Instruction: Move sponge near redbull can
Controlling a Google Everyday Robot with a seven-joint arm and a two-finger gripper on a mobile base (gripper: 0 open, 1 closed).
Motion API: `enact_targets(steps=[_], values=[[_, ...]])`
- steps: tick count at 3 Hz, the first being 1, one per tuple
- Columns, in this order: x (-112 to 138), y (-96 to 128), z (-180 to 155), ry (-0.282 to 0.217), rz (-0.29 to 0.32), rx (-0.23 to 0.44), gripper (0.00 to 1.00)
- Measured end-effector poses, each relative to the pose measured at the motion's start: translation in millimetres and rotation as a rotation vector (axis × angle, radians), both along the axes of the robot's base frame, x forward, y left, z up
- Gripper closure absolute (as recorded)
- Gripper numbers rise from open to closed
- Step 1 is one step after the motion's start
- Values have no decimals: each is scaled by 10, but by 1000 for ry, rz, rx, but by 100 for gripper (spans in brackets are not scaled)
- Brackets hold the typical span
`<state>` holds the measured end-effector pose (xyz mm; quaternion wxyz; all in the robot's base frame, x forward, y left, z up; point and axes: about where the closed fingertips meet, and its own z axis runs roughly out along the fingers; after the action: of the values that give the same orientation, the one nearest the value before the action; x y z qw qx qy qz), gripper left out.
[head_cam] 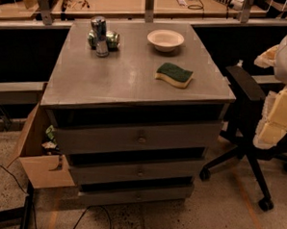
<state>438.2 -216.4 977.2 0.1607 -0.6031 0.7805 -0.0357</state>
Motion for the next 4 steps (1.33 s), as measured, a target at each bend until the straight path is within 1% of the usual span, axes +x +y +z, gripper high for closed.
enact_targets(steps=[1, 2, 3, 4], values=[[0, 0, 0, 0, 0, 0, 0], [35, 7, 21, -28, -5, 60, 0], [344, -19, 45, -112, 18, 202, 0], [923, 130, 6, -210, 45, 431, 0]])
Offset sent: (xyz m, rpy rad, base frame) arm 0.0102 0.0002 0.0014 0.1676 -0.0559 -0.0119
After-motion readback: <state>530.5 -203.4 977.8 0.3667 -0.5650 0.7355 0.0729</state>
